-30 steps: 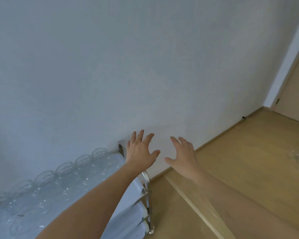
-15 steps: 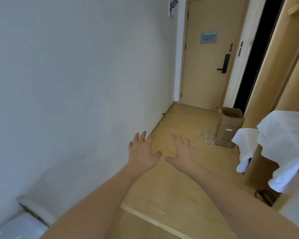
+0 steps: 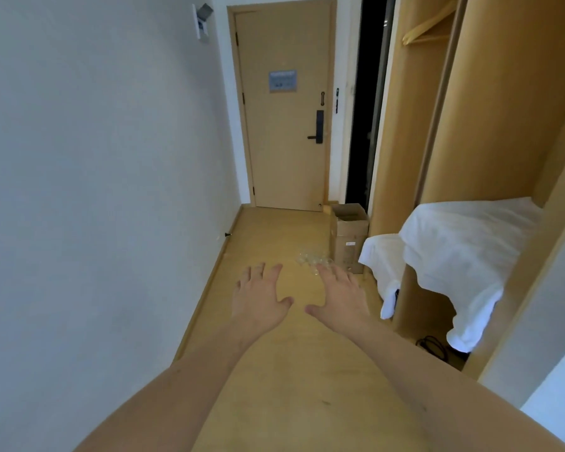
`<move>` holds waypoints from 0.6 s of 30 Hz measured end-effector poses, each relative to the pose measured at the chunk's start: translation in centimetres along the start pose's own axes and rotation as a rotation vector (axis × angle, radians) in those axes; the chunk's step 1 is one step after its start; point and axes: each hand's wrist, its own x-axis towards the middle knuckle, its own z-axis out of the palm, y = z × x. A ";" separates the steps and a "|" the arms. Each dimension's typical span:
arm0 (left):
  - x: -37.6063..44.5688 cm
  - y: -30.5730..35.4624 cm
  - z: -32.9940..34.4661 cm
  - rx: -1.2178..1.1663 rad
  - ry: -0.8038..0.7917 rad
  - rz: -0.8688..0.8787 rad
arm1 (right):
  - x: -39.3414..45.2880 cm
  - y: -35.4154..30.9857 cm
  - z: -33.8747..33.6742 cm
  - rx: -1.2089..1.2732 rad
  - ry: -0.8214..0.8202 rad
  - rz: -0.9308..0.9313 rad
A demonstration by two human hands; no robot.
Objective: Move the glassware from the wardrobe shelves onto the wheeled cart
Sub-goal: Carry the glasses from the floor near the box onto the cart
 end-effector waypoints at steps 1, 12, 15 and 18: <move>1.2 -0.5 0.3 0.003 -0.010 0.011 | 1.0 -0.1 0.2 -0.007 -0.001 0.014; 10.5 -3.8 2.7 -0.116 -0.059 0.020 | 8.8 -1.1 4.1 0.038 -0.079 0.149; 13.2 -4.1 3.6 -0.137 -0.066 0.015 | 11.3 -0.4 4.7 0.038 -0.096 0.162; 16.1 -4.3 4.6 -0.145 -0.080 0.008 | 14.1 0.5 5.3 0.041 -0.113 0.179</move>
